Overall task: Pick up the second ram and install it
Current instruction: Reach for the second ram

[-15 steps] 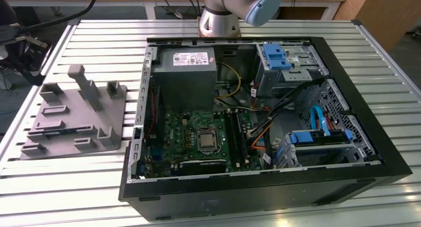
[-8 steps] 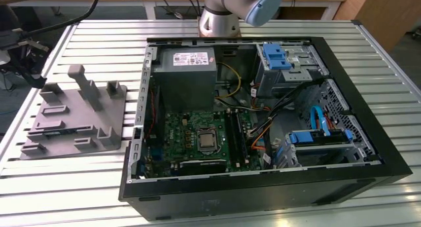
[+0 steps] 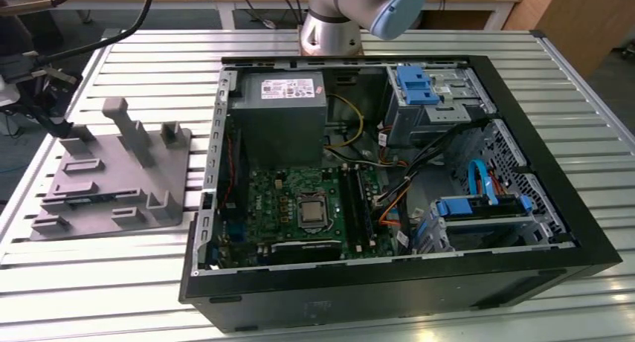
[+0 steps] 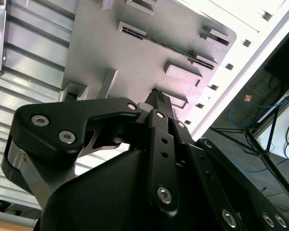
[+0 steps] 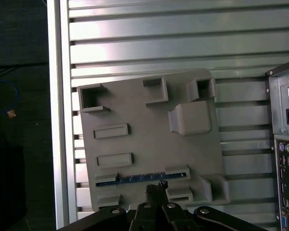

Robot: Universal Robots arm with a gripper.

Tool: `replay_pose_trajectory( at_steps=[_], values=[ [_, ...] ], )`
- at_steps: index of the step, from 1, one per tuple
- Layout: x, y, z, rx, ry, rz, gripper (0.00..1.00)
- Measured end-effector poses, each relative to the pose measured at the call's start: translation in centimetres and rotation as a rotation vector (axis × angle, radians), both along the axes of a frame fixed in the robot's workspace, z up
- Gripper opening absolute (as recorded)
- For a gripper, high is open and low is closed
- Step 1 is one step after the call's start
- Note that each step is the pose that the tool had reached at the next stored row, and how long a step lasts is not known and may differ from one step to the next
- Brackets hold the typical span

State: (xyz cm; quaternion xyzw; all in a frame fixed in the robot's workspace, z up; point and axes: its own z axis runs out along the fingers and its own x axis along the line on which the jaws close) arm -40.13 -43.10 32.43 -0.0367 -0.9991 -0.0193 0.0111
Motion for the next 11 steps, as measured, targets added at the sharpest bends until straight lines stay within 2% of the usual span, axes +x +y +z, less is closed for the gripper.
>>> replay_pose_trajectory(
  at_steps=[11],
  values=[
    [-0.07, -0.15, -1.0, -0.0001, 0.0001, 0.0, 0.1]
  ],
)
